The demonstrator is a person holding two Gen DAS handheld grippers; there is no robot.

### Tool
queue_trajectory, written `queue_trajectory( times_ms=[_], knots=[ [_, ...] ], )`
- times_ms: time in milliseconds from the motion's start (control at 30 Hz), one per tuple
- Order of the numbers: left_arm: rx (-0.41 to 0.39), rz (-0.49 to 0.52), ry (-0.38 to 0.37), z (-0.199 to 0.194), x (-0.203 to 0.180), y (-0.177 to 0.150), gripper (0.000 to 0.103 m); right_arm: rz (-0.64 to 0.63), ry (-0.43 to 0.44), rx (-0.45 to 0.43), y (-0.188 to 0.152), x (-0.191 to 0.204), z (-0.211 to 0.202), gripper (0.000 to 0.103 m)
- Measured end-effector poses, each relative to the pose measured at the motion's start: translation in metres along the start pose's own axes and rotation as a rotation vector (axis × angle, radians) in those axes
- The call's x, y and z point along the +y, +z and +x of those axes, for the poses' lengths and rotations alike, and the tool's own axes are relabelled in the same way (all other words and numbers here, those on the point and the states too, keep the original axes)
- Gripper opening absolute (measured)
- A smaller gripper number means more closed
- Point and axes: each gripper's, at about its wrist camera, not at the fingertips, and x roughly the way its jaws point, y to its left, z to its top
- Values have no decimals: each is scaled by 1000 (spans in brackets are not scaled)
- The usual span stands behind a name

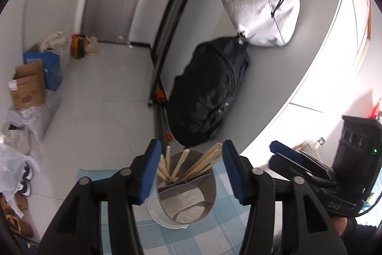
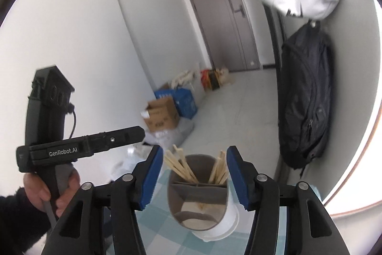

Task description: Organize utensils

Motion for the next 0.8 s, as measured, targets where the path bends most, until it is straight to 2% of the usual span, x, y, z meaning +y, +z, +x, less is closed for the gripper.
queue_trajectory(
  times_ms=[33, 133, 267, 500, 567, 633, 800],
  knots=[
    [-14, -3, 30, -5, -1, -2, 59, 2, -3, -12, -1, 0, -4, 70],
    [-62, -3, 87, -17, -6, -8, 62, 5, -16, -30, -7, 4, -17, 74],
    [-96, 17, 157, -30, -16, -15, 74, 0, -29, -57, -13, 12, -34, 82],
    [-155, 18, 227, -48, -26, -30, 76, -20, -35, -140, -25, 20, -62, 95],
    [-162, 25, 216, -52, -28, -36, 82, -21, -35, -158, -30, 22, -68, 99],
    [-160, 31, 204, -55, -31, -43, 84, -22, -35, -171, -35, 23, -73, 101],
    [-197, 40, 250, -65, -36, -60, 84, -26, -33, -184, -50, 24, -78, 103]
  ],
)
